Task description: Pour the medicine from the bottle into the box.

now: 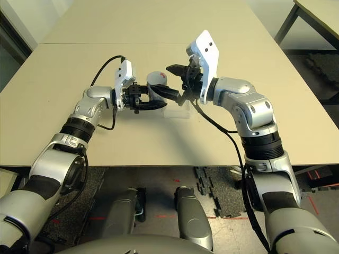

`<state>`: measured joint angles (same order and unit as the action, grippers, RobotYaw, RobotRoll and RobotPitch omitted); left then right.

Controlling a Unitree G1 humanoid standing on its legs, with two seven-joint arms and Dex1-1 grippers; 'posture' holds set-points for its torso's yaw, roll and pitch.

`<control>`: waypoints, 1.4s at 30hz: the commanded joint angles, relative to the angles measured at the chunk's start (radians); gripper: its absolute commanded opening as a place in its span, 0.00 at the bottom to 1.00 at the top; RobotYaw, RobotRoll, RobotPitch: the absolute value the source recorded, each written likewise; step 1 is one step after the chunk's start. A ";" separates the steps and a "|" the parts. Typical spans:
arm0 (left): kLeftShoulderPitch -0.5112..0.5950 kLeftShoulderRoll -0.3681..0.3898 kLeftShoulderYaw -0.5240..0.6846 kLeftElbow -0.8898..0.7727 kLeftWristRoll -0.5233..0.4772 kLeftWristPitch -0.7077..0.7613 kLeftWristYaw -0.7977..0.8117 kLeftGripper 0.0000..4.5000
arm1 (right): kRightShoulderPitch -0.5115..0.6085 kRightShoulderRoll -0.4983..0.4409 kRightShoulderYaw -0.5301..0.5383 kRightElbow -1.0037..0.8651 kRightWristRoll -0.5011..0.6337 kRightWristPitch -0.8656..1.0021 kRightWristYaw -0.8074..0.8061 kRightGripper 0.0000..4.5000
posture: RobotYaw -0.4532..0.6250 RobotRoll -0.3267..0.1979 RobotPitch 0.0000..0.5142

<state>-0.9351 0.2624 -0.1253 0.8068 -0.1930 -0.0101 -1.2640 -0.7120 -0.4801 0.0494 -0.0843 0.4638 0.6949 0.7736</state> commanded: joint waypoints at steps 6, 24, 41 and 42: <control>-0.007 0.011 0.004 -0.020 0.006 -0.007 -0.026 0.56 | 0.068 -0.057 -0.115 -0.017 0.003 0.035 -0.077 1.00 | 0.20 0.62 0.24; -0.017 0.003 0.001 0.007 0.014 -0.020 -0.030 0.56 | 0.048 -0.038 -0.070 -0.143 0.111 0.158 -0.059 1.00 | 0.19 0.62 0.25; -0.007 -0.002 0.000 -0.008 0.013 -0.012 -0.032 0.56 | -0.055 0.024 0.040 -0.057 0.058 0.104 -0.007 1.00 | 0.21 0.62 0.26; -0.007 -0.002 0.000 -0.009 0.012 -0.011 -0.032 0.56 | -0.057 0.027 0.042 -0.054 0.055 0.103 -0.007 0.96 | 0.21 0.62 0.26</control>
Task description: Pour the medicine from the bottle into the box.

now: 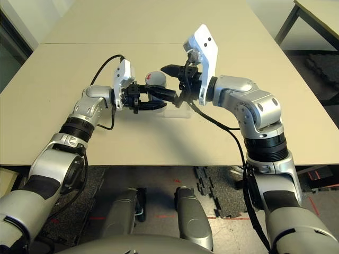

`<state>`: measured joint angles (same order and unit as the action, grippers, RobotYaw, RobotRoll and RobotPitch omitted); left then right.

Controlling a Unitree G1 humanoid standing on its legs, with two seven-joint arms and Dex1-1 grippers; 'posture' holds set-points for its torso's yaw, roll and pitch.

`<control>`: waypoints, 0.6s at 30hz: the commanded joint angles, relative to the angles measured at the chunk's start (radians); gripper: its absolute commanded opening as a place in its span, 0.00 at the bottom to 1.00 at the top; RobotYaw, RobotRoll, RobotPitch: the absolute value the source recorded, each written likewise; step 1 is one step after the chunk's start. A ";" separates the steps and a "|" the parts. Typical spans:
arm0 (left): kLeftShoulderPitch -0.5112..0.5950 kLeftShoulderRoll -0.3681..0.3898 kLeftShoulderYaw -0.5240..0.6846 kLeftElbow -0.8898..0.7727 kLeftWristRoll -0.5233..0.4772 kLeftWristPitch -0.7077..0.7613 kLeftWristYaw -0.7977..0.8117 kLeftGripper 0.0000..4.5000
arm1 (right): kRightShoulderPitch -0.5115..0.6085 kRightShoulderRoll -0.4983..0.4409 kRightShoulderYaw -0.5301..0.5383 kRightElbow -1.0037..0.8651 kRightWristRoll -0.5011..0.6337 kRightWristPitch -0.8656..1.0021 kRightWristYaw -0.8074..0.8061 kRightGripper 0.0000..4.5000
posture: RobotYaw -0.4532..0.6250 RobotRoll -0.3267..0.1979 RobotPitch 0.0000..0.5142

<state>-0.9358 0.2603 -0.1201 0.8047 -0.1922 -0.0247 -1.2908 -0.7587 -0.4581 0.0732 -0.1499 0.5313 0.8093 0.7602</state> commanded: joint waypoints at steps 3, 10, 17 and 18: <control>-0.004 0.001 -0.005 -0.012 0.010 0.007 -0.005 0.56 | -0.013 0.011 0.021 0.015 -0.019 -0.014 0.006 0.81 | 0.21 0.62 0.26; -0.003 -0.007 -0.009 -0.019 0.010 0.011 -0.004 0.56 | -0.006 0.012 0.031 0.016 -0.033 -0.014 0.013 0.56 | 0.21 0.62 0.27; 0.002 -0.012 -0.014 -0.018 0.013 0.010 -0.006 0.56 | -0.019 0.022 0.020 0.018 -0.031 -0.015 0.003 0.56 | 0.20 0.62 0.27; 0.006 -0.012 -0.016 -0.020 0.014 0.011 -0.008 0.56 | -0.028 0.025 0.012 0.019 -0.027 -0.010 -0.001 0.56 | 0.20 0.62 0.27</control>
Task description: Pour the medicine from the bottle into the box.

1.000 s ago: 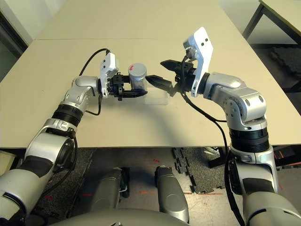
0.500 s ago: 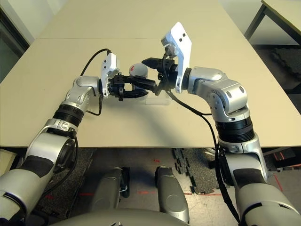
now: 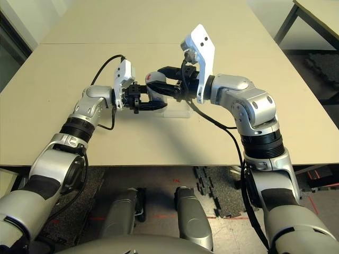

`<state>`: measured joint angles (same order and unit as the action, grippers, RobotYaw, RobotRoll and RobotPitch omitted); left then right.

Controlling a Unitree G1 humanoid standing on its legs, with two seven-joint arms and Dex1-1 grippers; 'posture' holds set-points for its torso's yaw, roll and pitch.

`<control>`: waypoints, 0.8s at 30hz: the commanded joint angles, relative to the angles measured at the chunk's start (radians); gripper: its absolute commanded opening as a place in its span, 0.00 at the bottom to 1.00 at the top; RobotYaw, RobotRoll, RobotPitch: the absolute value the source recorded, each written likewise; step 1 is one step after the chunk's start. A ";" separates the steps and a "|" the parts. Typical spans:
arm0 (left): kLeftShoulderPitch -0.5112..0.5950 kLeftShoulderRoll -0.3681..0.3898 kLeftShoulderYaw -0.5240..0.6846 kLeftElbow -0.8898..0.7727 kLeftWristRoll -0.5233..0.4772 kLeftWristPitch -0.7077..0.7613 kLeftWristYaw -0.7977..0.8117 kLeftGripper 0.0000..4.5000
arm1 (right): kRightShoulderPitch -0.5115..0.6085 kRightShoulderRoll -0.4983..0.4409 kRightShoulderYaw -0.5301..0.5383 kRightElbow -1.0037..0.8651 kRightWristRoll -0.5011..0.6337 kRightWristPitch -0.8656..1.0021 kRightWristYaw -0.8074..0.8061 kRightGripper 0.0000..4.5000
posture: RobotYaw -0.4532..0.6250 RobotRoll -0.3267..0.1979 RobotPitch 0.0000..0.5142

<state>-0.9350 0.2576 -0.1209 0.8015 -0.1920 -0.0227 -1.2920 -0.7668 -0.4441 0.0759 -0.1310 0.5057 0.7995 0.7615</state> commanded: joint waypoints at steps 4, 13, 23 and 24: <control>0.017 -0.009 -0.023 -0.023 0.020 0.008 -0.006 0.56 | -0.066 0.017 -0.024 0.011 0.017 0.013 -0.011 0.56 | 0.20 0.62 0.27; 0.034 -0.010 -0.025 -0.043 0.029 0.019 0.003 0.56 | -0.122 0.019 -0.052 0.035 0.025 0.010 -0.019 0.56 | 0.20 0.62 0.27; 0.042 -0.004 -0.031 -0.039 0.037 0.028 0.011 0.56 | -0.150 0.048 -0.071 0.045 0.032 0.002 -0.044 0.56 | 0.20 0.62 0.28; 0.043 -0.003 -0.032 -0.038 0.038 0.029 0.011 0.56 | -0.154 0.053 -0.074 0.047 0.032 0.000 -0.048 0.56 | 0.20 0.62 0.28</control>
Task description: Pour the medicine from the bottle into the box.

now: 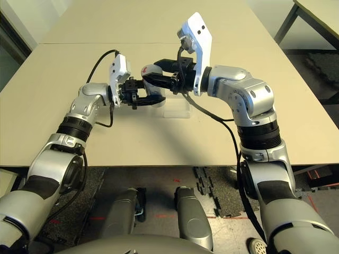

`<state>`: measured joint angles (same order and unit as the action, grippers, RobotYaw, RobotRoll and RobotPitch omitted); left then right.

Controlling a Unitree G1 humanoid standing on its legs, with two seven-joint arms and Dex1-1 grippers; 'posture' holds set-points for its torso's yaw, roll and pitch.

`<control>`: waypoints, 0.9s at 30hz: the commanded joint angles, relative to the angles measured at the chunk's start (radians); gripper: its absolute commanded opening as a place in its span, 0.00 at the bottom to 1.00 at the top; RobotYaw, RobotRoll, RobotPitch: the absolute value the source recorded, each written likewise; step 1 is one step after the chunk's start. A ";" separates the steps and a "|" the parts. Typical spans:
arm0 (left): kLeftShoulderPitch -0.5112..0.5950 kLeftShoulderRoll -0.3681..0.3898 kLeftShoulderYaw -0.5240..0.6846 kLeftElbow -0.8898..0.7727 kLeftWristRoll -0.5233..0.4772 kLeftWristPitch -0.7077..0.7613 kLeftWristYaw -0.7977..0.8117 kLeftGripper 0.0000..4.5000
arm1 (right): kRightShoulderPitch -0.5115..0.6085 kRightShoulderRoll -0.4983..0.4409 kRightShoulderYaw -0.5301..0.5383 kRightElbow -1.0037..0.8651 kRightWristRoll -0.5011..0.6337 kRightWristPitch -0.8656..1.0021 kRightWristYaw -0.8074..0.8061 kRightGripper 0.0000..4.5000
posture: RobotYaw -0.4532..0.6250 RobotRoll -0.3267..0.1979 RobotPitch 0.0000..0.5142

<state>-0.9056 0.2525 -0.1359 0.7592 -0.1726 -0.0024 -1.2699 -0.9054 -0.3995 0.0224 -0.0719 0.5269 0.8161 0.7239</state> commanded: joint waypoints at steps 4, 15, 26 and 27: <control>0.014 0.004 -0.018 0.006 0.019 0.008 -0.011 0.56 | -0.025 0.017 -0.029 0.001 0.003 -0.031 -0.027 0.56 | 0.20 0.62 0.27; -0.030 -0.028 0.053 0.003 -0.027 -0.005 0.073 0.56 | 0.010 -0.002 -0.026 0.147 -0.148 -0.163 -0.130 0.56 | 0.21 0.62 0.27; -0.069 -0.045 0.158 0.098 0.011 -0.125 0.406 0.56 | 0.054 0.081 -0.118 0.309 -0.263 -0.285 -0.409 0.56 | 0.24 0.62 0.24; -0.070 -0.044 0.164 0.119 0.019 -0.141 0.446 0.56 | 0.066 0.089 -0.123 0.327 -0.275 -0.310 -0.431 0.56 | 0.24 0.62 0.24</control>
<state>-0.9701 0.2061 0.0178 0.8426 -0.1775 -0.1153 -0.8811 -0.8646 -0.3196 -0.0836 0.2221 0.2737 0.5416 0.3319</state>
